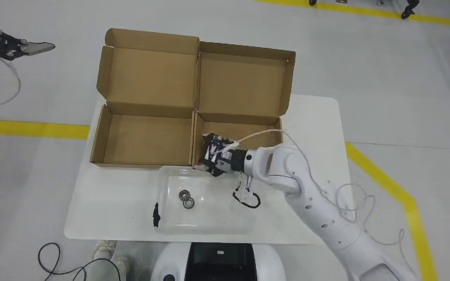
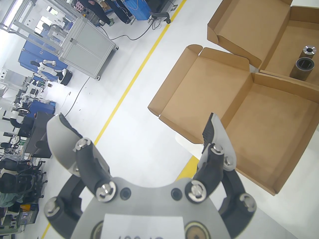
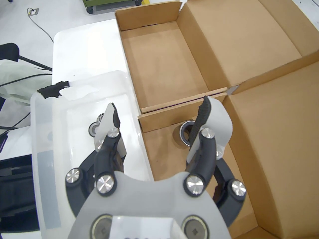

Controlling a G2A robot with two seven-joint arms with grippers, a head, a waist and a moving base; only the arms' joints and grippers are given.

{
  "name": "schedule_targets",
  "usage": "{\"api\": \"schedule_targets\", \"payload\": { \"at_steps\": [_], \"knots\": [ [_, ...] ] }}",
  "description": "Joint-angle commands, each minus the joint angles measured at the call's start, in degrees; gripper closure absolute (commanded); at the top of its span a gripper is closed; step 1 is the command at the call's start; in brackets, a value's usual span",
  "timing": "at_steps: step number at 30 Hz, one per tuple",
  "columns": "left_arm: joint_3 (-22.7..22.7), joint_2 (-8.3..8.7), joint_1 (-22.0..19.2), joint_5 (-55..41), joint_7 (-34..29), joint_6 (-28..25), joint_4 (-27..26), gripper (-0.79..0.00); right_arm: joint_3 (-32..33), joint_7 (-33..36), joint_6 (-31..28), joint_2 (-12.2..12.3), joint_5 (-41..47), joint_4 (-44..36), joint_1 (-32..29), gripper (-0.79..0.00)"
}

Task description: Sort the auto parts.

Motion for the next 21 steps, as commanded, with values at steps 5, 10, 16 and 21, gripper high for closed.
{"api": "schedule_targets", "payload": {
  "at_steps": [5,10,16,21],
  "knots": [
    [0.0,0.0,0.0,0.0,0.0,0.0,0.0,-0.785,-1.05,-3.79,0.54,0.33,-3.19,-2.77,-3.63,-0.588],
    [0.0,0.0,0.0,0.0,0.0,0.0,0.0,-0.785,-2.22,-6.45,0.2,0.28,-3.7,-2.61,-4.93,-0.683],
    [0.0,0.0,0.0,0.0,0.0,0.0,0.0,-0.785,-2.27,-6.8,0.1,0.25,-3.71,-2.24,-4.76,-0.723],
    [0.0,0.0,0.0,0.0,0.0,0.0,0.0,-0.785,-2.27,-6.8,0.1,0.25,-3.71,-2.24,-4.76,-0.723]
  ]
}}
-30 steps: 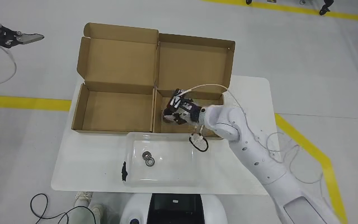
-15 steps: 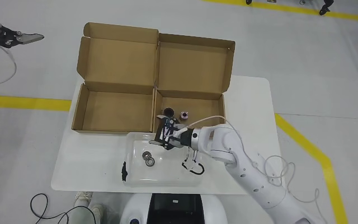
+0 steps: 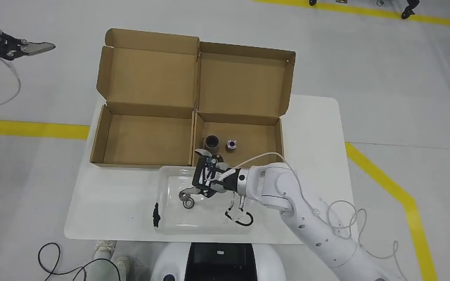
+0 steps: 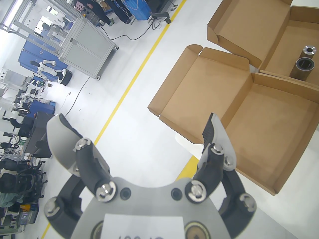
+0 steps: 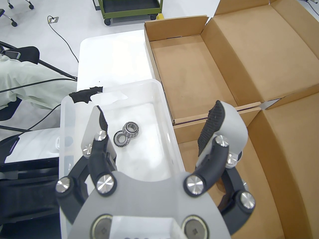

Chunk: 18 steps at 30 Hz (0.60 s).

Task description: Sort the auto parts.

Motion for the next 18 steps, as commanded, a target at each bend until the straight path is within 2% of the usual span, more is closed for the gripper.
{"api": "schedule_targets", "payload": {
  "at_steps": [1,11,12,18],
  "knots": [
    [0.0,0.0,0.0,0.0,0.0,0.0,0.0,-0.785,0.0,0.0,0.0,0.0,0.0,0.0,0.0,-0.723],
    [0.0,0.0,0.0,0.0,0.0,0.0,0.0,-0.785,0.0,0.0,0.0,0.0,0.0,0.0,0.0,-0.723],
    [0.0,0.0,0.0,0.0,0.0,0.0,0.0,-0.785,0.0,-0.26,0.32,0.01,-0.09,-0.02,-0.28,-0.576],
    [0.0,0.0,0.0,0.0,0.0,0.0,0.0,-0.785,-2.93,0.21,-1.39,-0.03,-2.95,-0.41,-1.54,-0.61]
  ]
}}
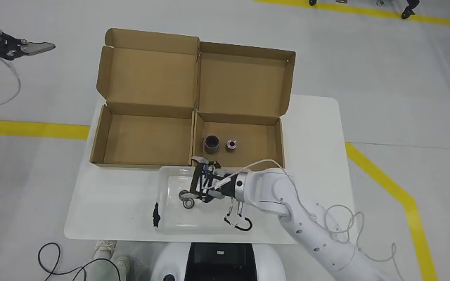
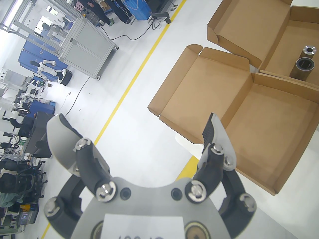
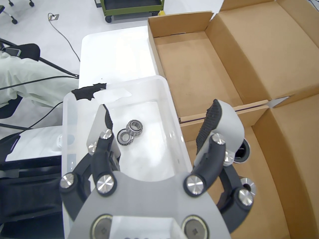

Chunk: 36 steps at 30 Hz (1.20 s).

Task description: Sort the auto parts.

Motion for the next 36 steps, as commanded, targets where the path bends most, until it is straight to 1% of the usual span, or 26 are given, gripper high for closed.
{"api": "schedule_targets", "payload": {
  "at_steps": [1,6,9,11,14,20,27,31,35,36],
  "knots": [
    [0.0,0.0,0.0,0.0,0.0,0.0,0.0,-0.785,-1.48,0.47,-0.42,-0.16,-0.8,0.15,-0.16,-0.61],
    [0.0,0.0,0.0,0.0,0.0,0.0,0.0,-0.785,-5.1,1.78,0.66,-0.83,-2.0,1.71,-0.51,-0.61],
    [0.0,0.0,0.0,0.0,0.0,0.0,0.0,-0.785,-6.49,2.28,3.06,-1.33,-0.93,3.93,-1.07,-0.61],
    [0.0,0.0,0.0,0.0,0.0,0.0,0.0,-0.785,-6.62,1.67,5.0,-1.68,1.23,6.05,-1.38,-0.6],
    [0.0,0.0,0.0,0.0,0.0,0.0,0.0,-0.785,-7.12,2.18,7.19,-2.18,2.16,8.95,-0.95,-0.57],
    [0.0,0.0,0.0,0.0,0.0,0.0,0.0,-0.785,-9.98,5.7,10.84,-3.83,2.2,12.58,1.5,-0.576],
    [0.0,0.0,0.0,0.0,0.0,0.0,0.0,-0.785,-12.75,6.62,14.52,-6.04,1.45,16.48,4.7,-0.582],
    [0.0,0.0,0.0,0.0,0.0,0.0,0.0,-0.785,-14.2,6.68,15.2,-7.3,1.61,18.57,6.24,-0.585],
    [0.0,0.0,0.0,0.0,0.0,0.0,0.0,-0.785,-15.31,5.57,15.08,-8.35,1.37,20.51,7.39,-0.563],
    [0.0,0.0,0.0,0.0,0.0,0.0,0.0,-0.785,-15.62,5.52,15.07,-8.58,0.95,20.89,7.66,-0.526]
  ]
}}
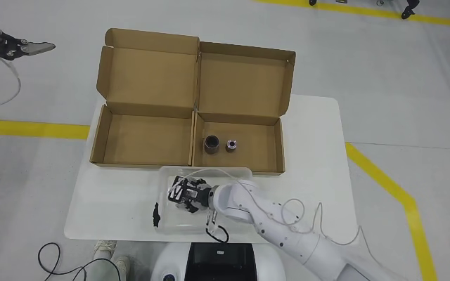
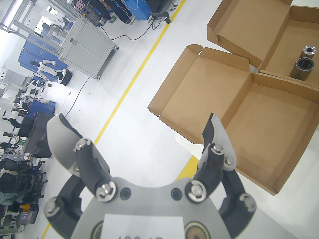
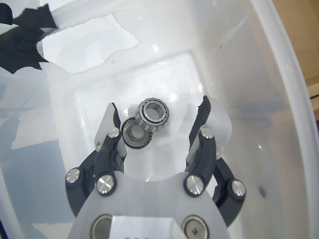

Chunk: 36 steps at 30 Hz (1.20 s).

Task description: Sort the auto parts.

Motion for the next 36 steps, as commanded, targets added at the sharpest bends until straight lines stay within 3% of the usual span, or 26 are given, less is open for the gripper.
{"api": "schedule_targets", "payload": {
  "at_steps": [1,5,21,36],
  "knots": [
    [0.0,0.0,0.0,0.0,0.0,0.0,0.0,-0.785,-0.53,-0.12,0.03,-0.42,-0.47,0.68,0.37,-0.351],
    [0.0,0.0,0.0,0.0,0.0,0.0,0.0,-0.785,-1.2,0.41,0.16,-1.05,-1.34,1.42,0.82,0.0],
    [0.0,0.0,0.0,0.0,0.0,0.0,0.0,-0.785,2.23,-0.85,2.08,0.38,-8.35,-6.02,-3.11,0.0],
    [0.0,0.0,0.0,0.0,0.0,0.0,0.0,-0.785,13.8,-17.73,-2.63,5.49,-7.99,-12.01,-16.16,0.0]
  ]
}}
